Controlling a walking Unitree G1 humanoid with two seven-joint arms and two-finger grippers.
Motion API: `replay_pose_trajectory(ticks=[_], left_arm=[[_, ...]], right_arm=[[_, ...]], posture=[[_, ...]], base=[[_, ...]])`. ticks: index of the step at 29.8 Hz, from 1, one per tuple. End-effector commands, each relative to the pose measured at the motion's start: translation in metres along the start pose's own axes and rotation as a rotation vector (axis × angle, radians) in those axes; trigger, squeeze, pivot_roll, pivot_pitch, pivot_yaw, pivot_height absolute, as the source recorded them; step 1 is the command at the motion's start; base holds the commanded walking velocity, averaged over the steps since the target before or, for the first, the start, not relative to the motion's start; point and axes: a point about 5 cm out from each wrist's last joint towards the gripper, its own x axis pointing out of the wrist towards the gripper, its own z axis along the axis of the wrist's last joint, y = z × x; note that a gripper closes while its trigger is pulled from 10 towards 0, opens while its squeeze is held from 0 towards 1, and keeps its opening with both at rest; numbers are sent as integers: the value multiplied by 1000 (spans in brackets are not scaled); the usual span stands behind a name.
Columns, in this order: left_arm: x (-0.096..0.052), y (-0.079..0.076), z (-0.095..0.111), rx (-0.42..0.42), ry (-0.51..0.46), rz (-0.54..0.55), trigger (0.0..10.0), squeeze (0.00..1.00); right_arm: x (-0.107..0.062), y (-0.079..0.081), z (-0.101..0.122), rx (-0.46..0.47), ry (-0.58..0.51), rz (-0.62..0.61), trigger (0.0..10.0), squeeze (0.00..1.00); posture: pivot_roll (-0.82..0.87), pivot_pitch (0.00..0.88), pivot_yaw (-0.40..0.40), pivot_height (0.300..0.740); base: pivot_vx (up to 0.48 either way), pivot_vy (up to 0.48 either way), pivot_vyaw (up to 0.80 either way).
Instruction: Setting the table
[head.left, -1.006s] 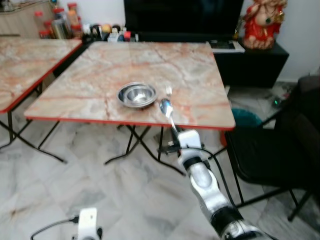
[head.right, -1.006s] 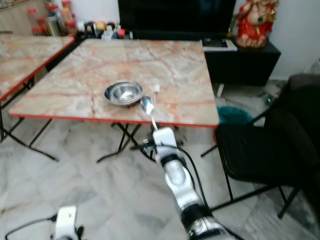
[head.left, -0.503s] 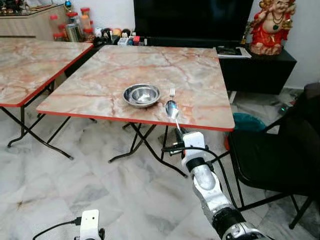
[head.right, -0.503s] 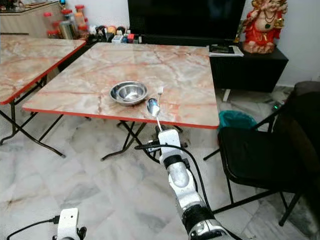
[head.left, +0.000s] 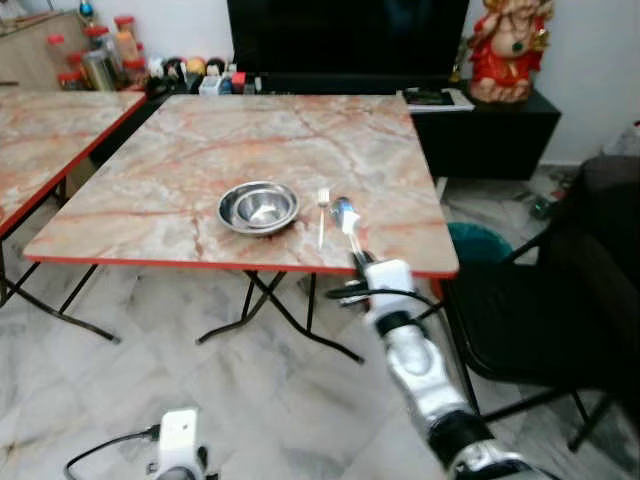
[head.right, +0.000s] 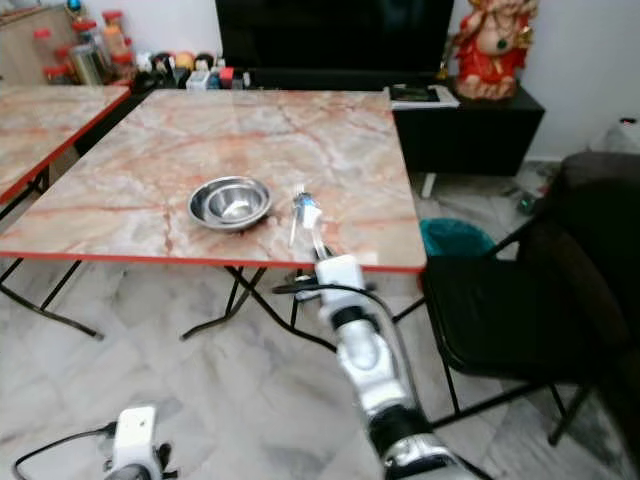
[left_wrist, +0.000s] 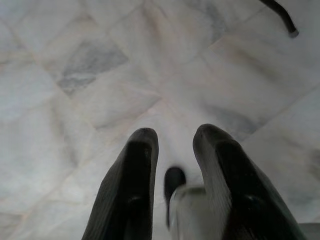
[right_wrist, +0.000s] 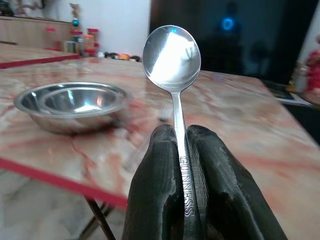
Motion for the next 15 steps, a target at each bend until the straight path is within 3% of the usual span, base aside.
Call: replay_pose_trajectory(ticks=[1,15], left_arm=[[-2,11,-6,-9,21,32,10000,0],[-2,11,-8,-5,24,33,10000,0]], right_arm=[[3,13,5,16,-16,34,10000,0],[1,14,4,16,-11,35,10000,0]], posture=[[-18,0,-3,719],[-18,0,-1,719]], base=[[349,0,0],[349,0,0]])
